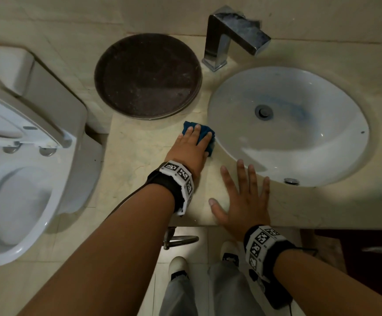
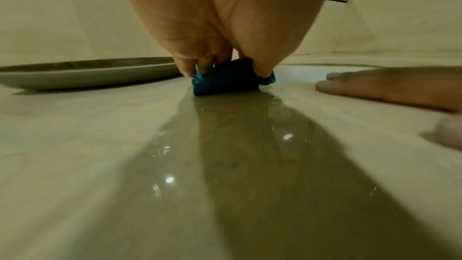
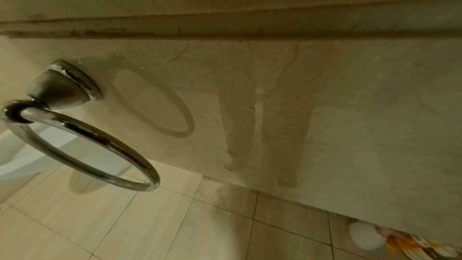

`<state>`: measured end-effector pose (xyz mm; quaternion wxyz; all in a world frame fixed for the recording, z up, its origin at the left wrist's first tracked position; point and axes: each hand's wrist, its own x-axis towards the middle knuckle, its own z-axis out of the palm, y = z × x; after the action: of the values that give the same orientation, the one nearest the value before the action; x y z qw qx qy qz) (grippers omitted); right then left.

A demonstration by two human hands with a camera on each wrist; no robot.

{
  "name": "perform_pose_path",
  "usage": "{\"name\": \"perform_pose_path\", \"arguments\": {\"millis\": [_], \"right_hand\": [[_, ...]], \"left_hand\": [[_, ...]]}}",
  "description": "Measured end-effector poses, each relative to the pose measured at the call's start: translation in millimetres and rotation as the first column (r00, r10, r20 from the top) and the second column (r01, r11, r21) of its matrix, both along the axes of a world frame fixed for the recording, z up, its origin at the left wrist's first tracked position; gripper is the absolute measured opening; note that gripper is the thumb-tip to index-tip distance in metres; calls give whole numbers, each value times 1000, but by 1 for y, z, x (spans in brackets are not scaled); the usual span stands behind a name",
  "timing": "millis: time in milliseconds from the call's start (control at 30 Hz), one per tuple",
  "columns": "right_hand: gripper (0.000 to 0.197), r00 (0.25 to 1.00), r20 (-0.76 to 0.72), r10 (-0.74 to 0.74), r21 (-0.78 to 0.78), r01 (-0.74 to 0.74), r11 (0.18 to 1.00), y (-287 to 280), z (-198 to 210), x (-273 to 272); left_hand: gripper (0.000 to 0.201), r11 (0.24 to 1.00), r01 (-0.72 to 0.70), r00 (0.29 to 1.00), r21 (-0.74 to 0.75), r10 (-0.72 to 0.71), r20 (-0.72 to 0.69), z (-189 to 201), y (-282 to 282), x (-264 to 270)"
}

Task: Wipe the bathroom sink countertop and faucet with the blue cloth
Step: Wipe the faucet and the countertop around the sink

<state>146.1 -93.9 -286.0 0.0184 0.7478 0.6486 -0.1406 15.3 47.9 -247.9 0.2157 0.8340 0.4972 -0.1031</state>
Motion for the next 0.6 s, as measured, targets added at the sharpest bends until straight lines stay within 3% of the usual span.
{"name": "perform_pose_path", "arguments": {"millis": [267, 433, 533, 600], "right_hand": [[81, 1000, 1, 18, 12, -18, 1000, -1, 2, 2], [81, 999, -3, 32, 23, -32, 999, -2, 1, 3], [81, 999, -2, 48, 5, -48, 999, -2, 1, 4], [82, 997, 10, 73, -26, -73, 997, 1, 2, 7]], "left_hand": [[55, 995, -96, 991, -12, 94, -96, 15, -26, -45], [52, 986, -167, 986, 16, 167, 17, 17, -47, -76], [37, 987, -158, 985, 0, 157, 73, 13, -57, -75], [37, 987, -159, 980, -5, 158, 117, 11, -59, -71]]}}
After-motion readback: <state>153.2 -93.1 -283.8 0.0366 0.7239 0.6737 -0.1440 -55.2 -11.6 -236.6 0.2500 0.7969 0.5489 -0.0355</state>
